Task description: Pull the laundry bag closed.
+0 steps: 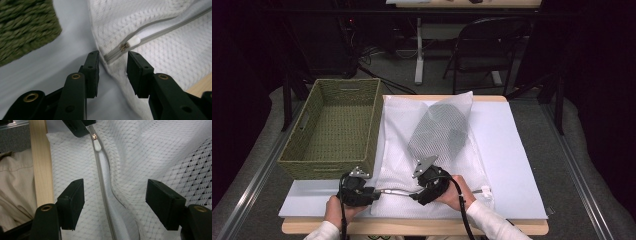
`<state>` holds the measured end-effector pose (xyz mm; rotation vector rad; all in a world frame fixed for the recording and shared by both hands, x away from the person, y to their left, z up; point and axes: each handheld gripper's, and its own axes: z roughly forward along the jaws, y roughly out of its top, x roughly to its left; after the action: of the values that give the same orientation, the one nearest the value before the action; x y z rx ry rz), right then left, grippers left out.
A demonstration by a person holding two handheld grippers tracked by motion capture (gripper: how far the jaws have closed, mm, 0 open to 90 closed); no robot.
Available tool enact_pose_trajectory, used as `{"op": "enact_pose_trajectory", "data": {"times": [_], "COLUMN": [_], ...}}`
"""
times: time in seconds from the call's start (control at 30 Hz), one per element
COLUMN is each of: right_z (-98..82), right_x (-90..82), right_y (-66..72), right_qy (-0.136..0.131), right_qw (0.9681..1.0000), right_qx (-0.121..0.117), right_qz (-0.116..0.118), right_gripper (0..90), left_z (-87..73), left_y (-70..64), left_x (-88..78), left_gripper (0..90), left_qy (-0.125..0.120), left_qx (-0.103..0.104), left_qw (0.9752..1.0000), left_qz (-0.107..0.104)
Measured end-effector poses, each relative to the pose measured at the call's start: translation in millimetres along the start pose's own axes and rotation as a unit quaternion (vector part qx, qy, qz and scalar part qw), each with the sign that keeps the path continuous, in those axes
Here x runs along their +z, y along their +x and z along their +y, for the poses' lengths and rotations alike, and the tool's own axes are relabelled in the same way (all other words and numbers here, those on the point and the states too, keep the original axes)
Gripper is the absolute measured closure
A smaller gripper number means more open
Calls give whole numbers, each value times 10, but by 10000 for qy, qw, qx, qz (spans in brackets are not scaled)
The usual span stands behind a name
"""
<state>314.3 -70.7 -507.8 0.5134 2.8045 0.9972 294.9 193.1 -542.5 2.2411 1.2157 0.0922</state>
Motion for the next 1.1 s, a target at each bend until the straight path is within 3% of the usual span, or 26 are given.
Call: {"op": "enact_pose_trajectory", "data": {"times": [0.17, 0.43, 0.47, 0.8, 1.1], "right_z": [26, 47, 64, 203, 290], "right_x": [40, 82, 103, 299, 538], "right_y": [15, 37, 48, 159, 252], "right_qy": [28, 16, 4, -63, -93], "right_qw": [9999, 10000, 9998, 9981, 9958], "right_qx": [-100, -89, -178, -607, -890], "right_qz": [7, 12, 14, -29, -185], "right_gripper": [311, 351, 361, 547, 645], "left_z": [48, 62, 64, 87, 100], "left_y": [28, 24, 19, 24, 59], "left_x": [38, 64, 68, -18, -38], "left_gripper": [671, 827, 834, 839, 837], "left_qy": [3, 34, 12, -220, -215], "left_qx": [-48, 131, 103, -141, -227], "left_qw": [10000, 9999, 9999, 9982, 9963], "left_qz": [-18, -91, -123, -532, -802]}}
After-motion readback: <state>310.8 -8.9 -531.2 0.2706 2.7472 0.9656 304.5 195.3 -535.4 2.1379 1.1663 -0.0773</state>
